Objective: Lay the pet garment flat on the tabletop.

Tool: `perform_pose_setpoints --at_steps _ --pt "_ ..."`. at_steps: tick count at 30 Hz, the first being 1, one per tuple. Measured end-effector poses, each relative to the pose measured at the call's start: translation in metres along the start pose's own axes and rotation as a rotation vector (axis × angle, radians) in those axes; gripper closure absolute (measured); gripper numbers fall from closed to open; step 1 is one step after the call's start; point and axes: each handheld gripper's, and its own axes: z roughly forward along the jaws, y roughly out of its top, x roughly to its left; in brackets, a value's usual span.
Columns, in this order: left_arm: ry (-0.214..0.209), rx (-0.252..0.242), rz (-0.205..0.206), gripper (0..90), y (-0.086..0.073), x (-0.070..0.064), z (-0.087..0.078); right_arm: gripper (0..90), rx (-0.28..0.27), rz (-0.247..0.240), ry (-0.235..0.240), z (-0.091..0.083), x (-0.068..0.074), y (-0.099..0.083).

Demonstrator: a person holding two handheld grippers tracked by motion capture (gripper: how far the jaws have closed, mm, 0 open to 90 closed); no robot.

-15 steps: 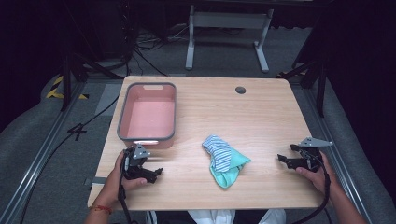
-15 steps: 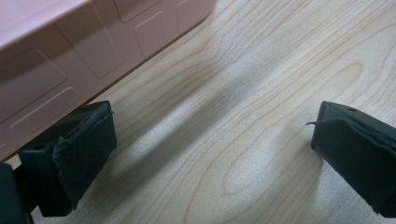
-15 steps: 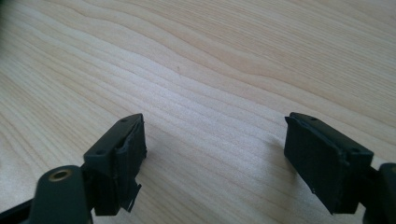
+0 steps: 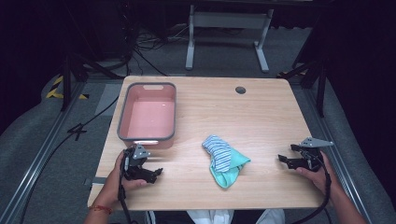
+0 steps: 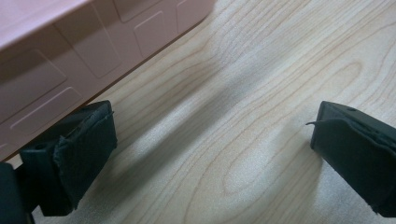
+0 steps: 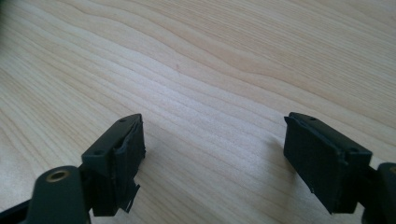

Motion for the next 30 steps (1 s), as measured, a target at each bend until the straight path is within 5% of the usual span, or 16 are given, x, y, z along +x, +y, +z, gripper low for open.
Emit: perform_pose_setpoints --at_steps 2,13,30 --pt "0.000 -0.002 0.000 1.0 0.000 0.000 0.000 19.6 0.013 0.010 -0.018 -0.001 0.000 0.000" --pt "0.001 -0.006 -0.002 1.0 0.000 0.000 0.001 31.6 -0.022 -0.064 0.054 -0.004 0.017 0.010" --pt "0.001 -0.006 -0.002 1.0 0.000 0.000 0.001 42.3 -0.130 -0.183 0.172 -0.019 0.062 0.039"
